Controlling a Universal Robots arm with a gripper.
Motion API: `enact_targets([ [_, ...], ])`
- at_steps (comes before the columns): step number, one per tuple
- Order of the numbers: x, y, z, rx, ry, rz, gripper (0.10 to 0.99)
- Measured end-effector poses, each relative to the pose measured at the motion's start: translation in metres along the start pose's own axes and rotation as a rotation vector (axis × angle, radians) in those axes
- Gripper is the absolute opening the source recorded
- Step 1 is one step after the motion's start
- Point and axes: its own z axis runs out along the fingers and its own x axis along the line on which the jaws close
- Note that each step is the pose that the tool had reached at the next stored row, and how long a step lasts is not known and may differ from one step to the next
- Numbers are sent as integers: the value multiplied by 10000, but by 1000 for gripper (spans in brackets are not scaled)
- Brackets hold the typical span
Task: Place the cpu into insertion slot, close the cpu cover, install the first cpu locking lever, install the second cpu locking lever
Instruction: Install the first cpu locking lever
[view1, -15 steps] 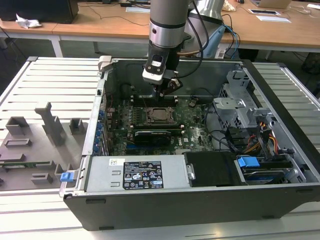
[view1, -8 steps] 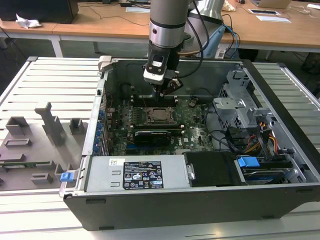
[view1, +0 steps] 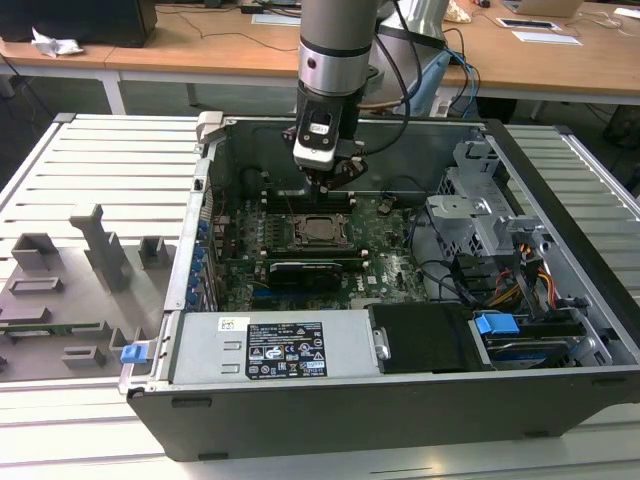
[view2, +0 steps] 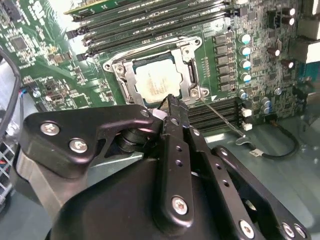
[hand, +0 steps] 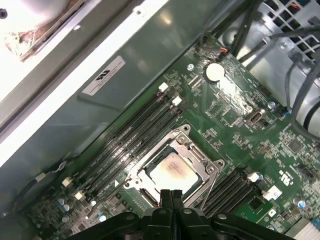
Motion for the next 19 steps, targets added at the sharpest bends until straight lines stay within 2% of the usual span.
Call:
enact_targets([
  [4, 0, 0, 0, 19, 9, -609, 106],
  [19, 0, 0, 0, 68, 33, -2220, 106],
])
